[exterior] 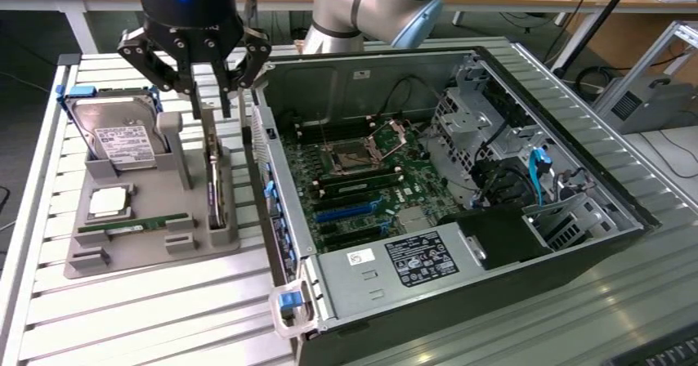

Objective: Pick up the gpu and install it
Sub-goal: 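Reach for the gpu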

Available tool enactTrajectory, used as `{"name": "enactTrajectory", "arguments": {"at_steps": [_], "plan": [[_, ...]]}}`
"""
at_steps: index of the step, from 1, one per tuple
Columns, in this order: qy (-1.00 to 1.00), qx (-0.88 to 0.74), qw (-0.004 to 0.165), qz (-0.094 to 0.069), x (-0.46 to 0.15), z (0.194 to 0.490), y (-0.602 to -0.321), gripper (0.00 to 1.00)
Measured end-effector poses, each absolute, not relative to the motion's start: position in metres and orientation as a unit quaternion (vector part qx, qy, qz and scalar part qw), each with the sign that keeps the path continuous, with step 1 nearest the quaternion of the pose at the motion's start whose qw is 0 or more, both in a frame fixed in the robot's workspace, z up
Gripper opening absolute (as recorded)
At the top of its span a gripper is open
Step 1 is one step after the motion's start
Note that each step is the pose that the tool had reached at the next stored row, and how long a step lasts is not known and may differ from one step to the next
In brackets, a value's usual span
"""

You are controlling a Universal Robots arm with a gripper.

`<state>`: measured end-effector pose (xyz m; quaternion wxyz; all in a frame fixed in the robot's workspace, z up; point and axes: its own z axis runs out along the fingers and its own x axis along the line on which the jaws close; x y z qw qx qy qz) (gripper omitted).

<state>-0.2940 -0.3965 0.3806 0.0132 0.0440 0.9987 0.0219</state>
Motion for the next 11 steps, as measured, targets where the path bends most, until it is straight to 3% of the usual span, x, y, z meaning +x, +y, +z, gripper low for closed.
{"name": "enactTrajectory", "arguments": {"at_steps": [11], "plan": [[0.999, 0.044, 0.013, 0.022, -0.295, 0.358, -0.397, 0.36]]}}
